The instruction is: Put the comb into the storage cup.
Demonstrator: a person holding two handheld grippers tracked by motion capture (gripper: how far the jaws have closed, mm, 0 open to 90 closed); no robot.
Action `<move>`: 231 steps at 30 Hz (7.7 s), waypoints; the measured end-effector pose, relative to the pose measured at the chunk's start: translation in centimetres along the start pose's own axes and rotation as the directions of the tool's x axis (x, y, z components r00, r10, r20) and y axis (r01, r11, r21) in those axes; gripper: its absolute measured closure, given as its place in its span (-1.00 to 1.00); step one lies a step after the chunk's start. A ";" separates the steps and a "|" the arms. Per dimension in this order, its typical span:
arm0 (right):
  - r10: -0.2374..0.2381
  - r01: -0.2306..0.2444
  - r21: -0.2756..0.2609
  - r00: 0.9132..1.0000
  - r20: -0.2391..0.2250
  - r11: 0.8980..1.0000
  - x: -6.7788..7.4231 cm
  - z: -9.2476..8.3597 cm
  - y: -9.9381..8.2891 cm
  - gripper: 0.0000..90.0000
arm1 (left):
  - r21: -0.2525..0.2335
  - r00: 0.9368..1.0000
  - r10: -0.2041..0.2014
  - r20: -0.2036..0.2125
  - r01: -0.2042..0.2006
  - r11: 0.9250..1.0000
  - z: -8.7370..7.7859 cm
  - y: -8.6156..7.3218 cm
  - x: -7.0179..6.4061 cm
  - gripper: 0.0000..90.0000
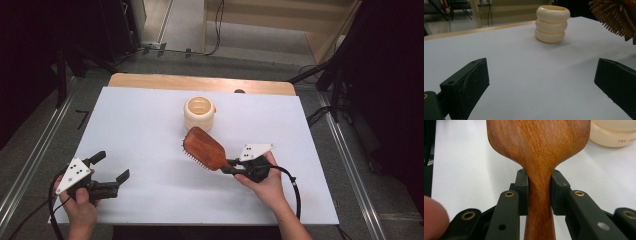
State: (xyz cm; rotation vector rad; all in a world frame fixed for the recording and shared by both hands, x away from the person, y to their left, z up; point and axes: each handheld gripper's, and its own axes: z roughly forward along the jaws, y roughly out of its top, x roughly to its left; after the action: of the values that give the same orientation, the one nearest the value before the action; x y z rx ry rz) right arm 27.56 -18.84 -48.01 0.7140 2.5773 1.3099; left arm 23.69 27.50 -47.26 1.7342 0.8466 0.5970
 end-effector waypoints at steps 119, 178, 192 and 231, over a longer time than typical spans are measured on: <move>-0.021 0.013 -0.326 1.000 -0.019 0.945 7.4 3.8 1.3 0.56 | -0.032 0.918 -0.213 0.335 0.237 0.971 7.5 7.0 -12.2 0.21; 0.091 -0.085 -0.390 0.996 -0.002 0.917 3.4 -2.8 -2.4 -1.00 | -0.069 0.938 -0.194 0.287 0.223 0.972 6.4 7.7 -10.3 0.27; 0.138 -0.087 -0.395 0.985 0.101 0.914 2.5 -6.6 -5.3 -1.00 | -0.070 0.947 -0.191 0.260 0.215 0.974 6.2 8.2 -9.7 0.27; 0.265 -0.155 -0.386 0.931 0.249 0.909 0.0 -12.3 -12.2 -1.00 | -0.091 0.962 -0.168 0.215 0.191 0.977 8.2 12.1 -7.7 0.26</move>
State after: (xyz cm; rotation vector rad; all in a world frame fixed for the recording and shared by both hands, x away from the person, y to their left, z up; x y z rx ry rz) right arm 19.10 -33.82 -50.27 1.0470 1.9926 1.5456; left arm 27.99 14.45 -38.18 1.5677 0.7980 0.3292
